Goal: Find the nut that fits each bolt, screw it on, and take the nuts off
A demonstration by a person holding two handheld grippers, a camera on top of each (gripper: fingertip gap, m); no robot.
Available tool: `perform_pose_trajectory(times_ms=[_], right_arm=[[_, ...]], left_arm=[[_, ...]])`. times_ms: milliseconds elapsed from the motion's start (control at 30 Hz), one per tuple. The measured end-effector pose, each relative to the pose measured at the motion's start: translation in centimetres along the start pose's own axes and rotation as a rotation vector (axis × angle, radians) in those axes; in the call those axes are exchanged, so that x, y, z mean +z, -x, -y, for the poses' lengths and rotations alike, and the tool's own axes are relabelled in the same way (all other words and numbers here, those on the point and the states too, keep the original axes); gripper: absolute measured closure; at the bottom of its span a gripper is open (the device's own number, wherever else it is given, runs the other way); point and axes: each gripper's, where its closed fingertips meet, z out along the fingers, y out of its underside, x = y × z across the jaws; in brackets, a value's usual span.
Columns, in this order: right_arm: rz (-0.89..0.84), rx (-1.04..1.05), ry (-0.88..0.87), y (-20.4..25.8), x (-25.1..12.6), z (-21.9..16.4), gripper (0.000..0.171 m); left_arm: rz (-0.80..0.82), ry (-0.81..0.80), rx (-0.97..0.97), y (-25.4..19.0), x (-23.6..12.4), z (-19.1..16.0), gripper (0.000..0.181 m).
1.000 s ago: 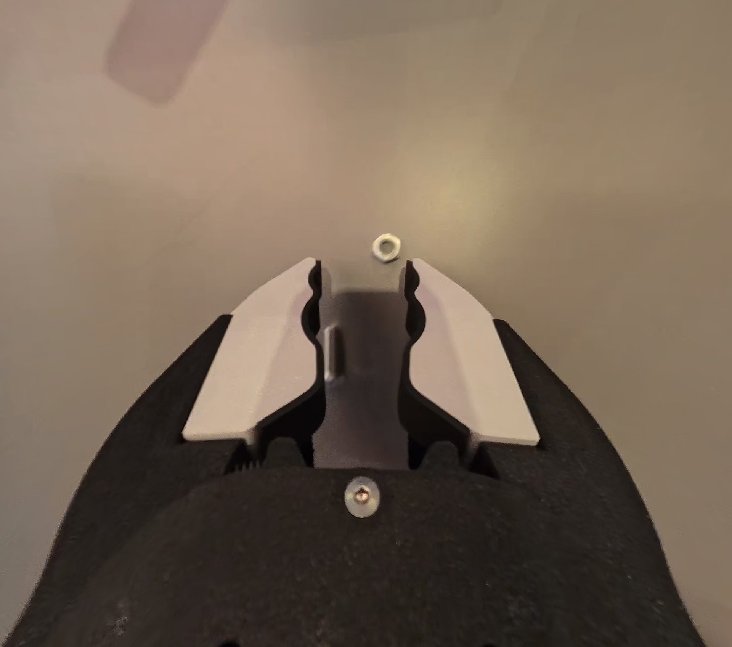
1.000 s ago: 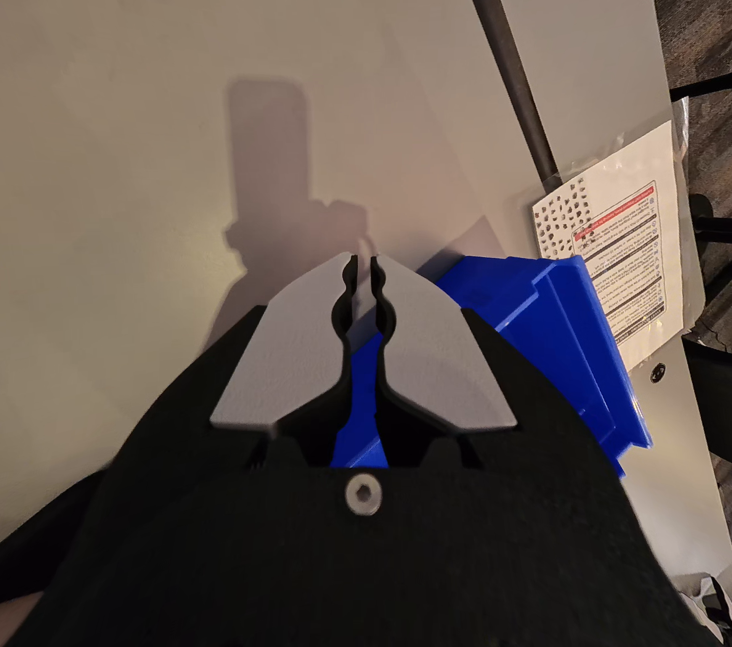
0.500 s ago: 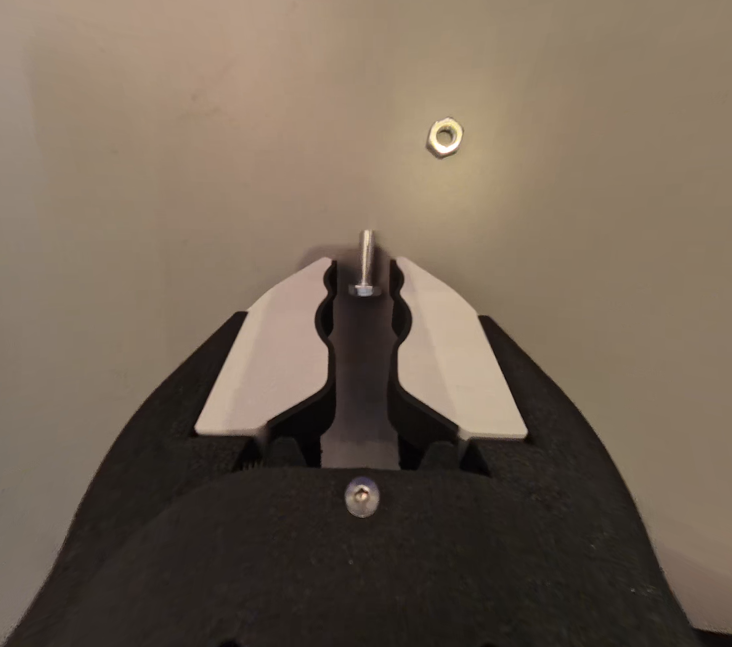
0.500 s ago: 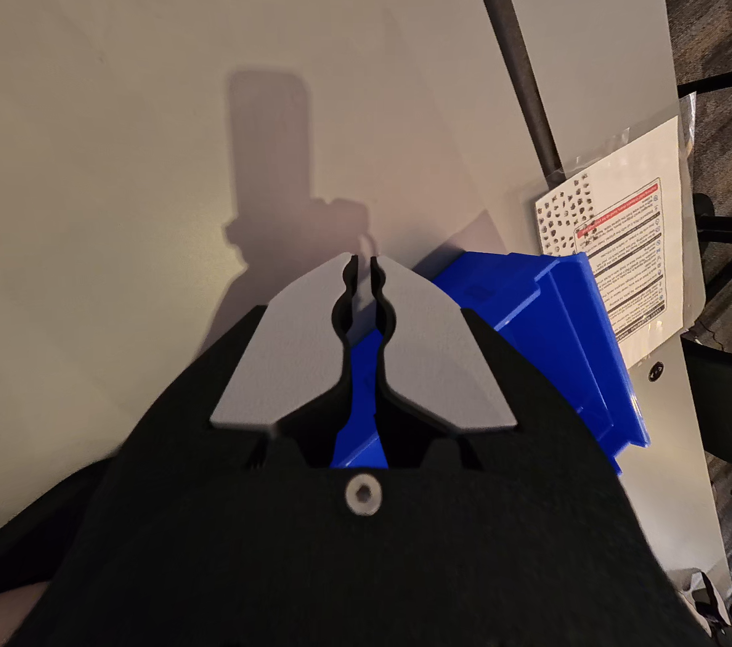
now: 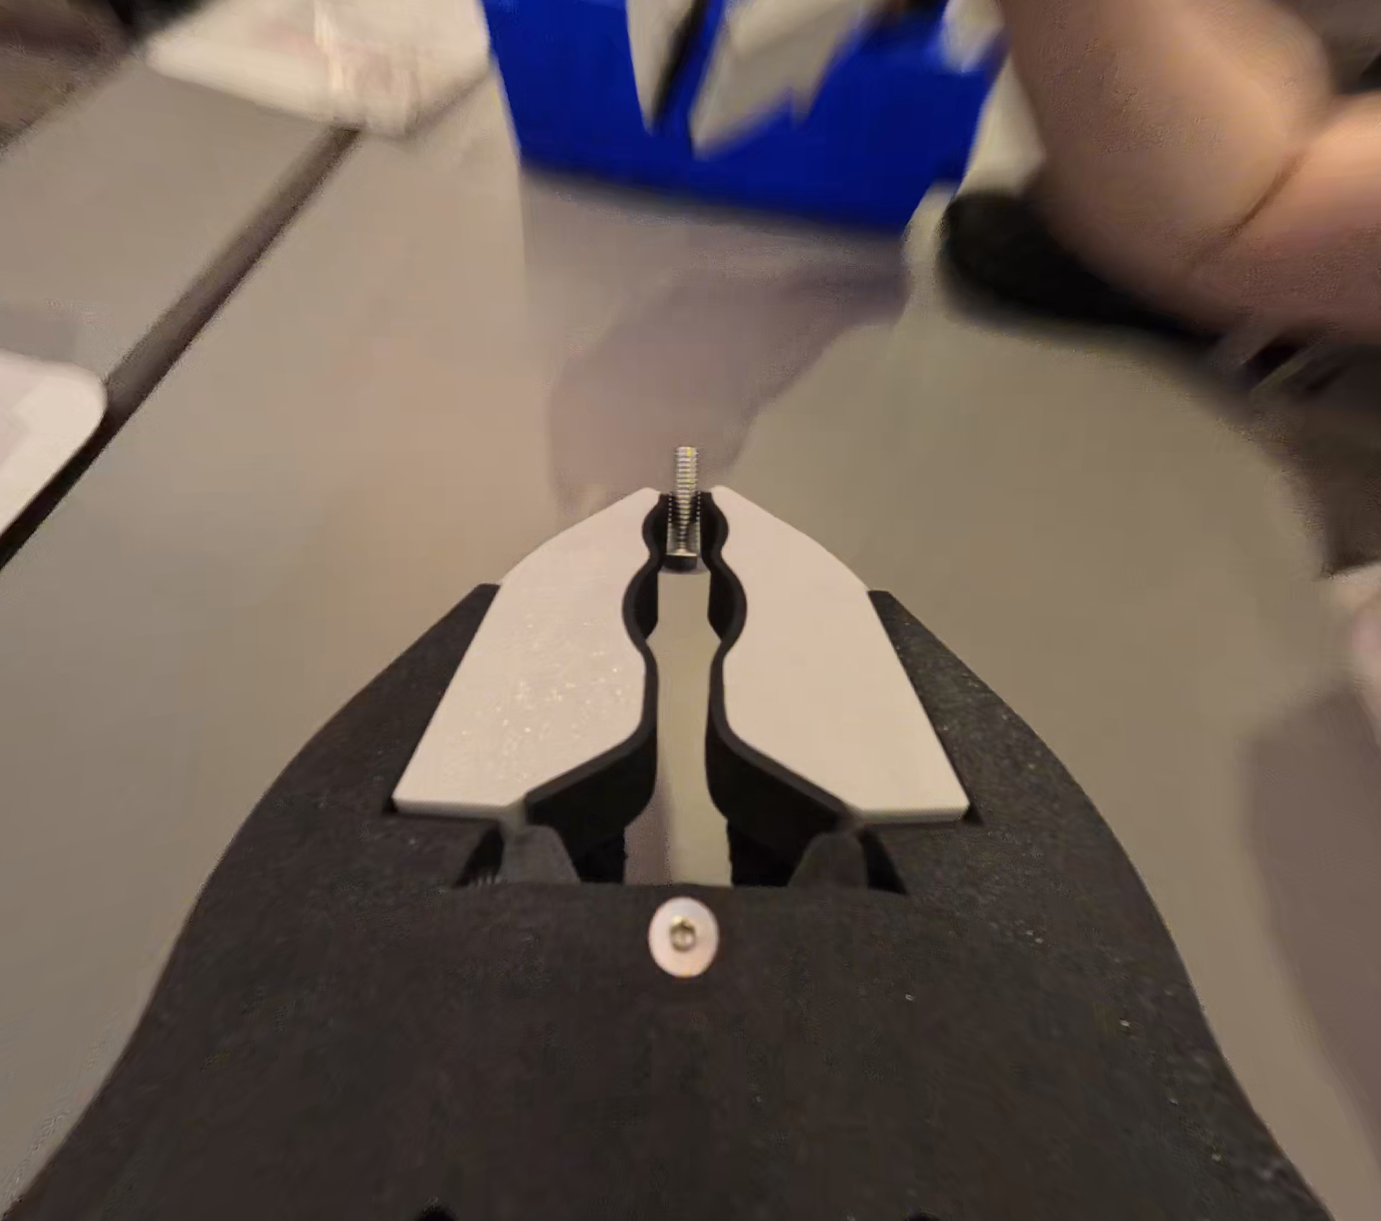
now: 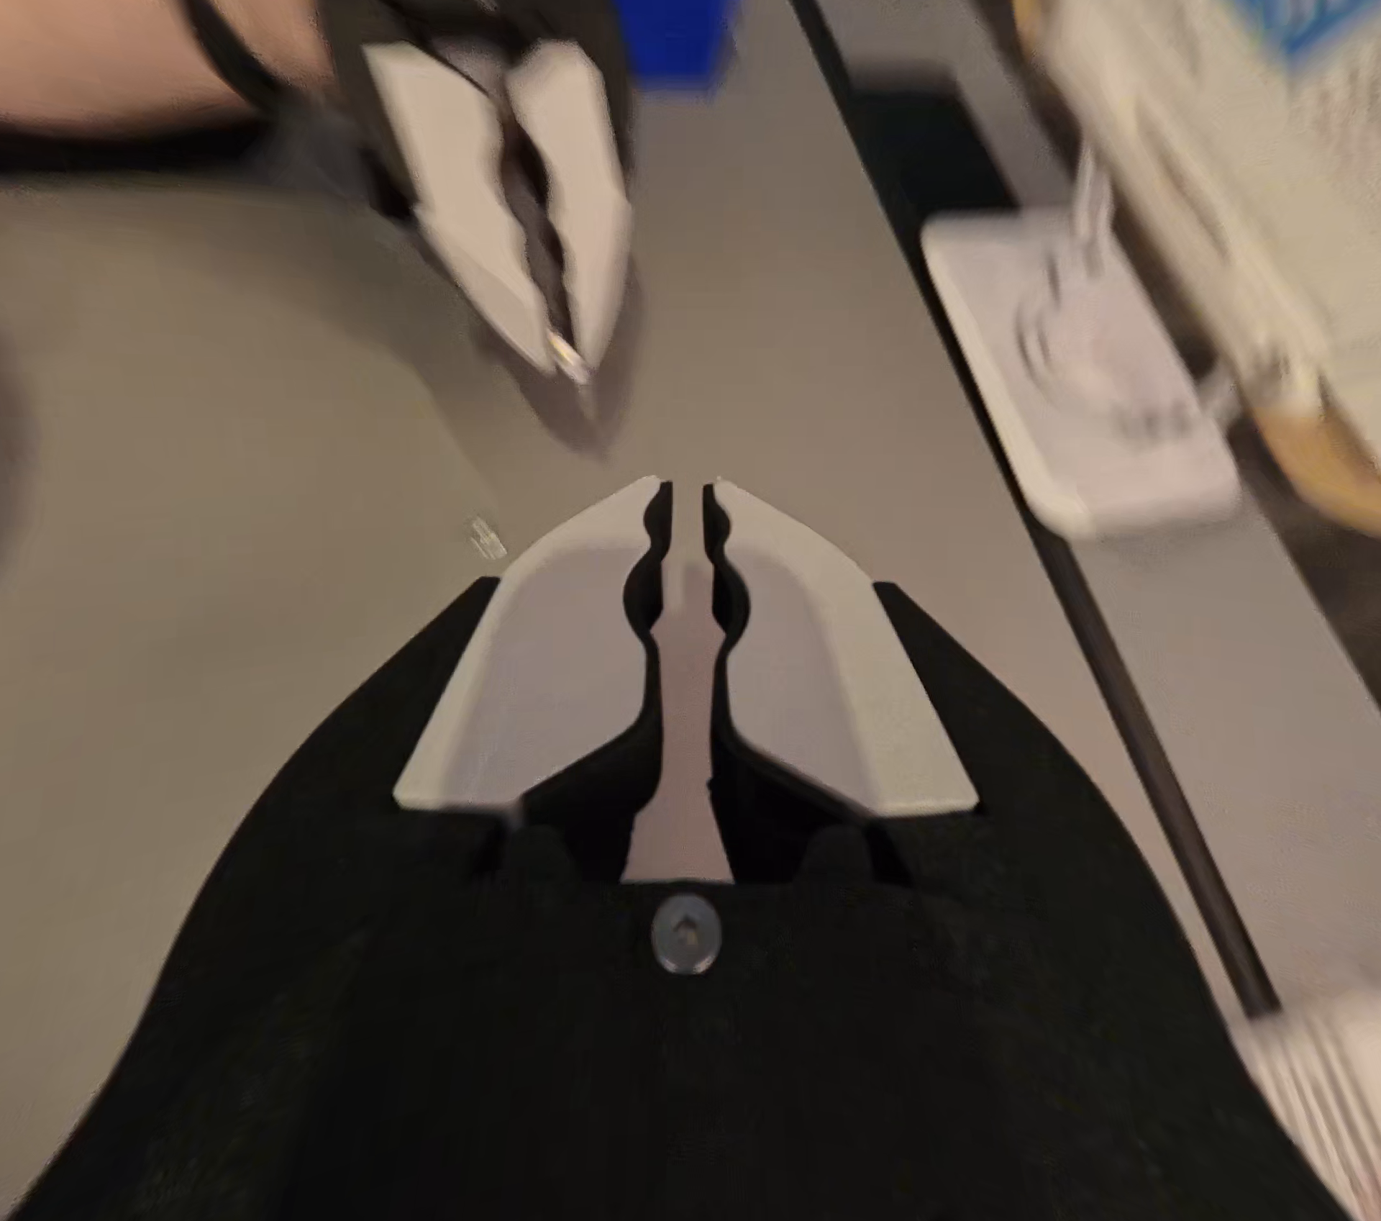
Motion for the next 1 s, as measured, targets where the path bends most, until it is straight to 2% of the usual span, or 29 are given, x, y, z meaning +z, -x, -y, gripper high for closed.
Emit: perform_pose_trajectory(times_ms=[100,167,233,300,467,700,1000], right_arm=[[0.108,-0.08,-0.335,3.5,-0.5,5.8,0.162],[0.159,-0.011,-0.458,4.3,-1.0,7.9,0.162],[0.206,0.071,-0.581,4.6,-1.9,9.4,0.162],[0.213,0.121,-0.629,4.3,-2.1,9.8,0.162],[0.234,0.18,-0.617,4.4,-0.7,9.6,0.158],[0.349,0.218,-0.632,5.2,-1.1,9.6,0.161],[0.363,0.207,-0.6,5.8,-0.3,9.3,0.164]], left_arm=[[-0.159,-0.4,-0.116,-2.3,-2.8,6.3,0.174],[-0.19,-0.514,-0.128,-3.0,-4.3,8.0,0.174],[-0.16,-0.501,-0.106,-3.1,-4.5,8.2,0.174],[-0.145,-0.506,-0.078,-3.4,-4.5,8.4,0.174],[-0.166,-0.509,-0.067,-4.4,-4.1,8.7,0.175],[-0.165,-0.511,-0.036,-5.0,-4.1,9.0,0.174],[-0.16,-0.504,-0.029,-4.9,-4.1,8.8,0.174]])
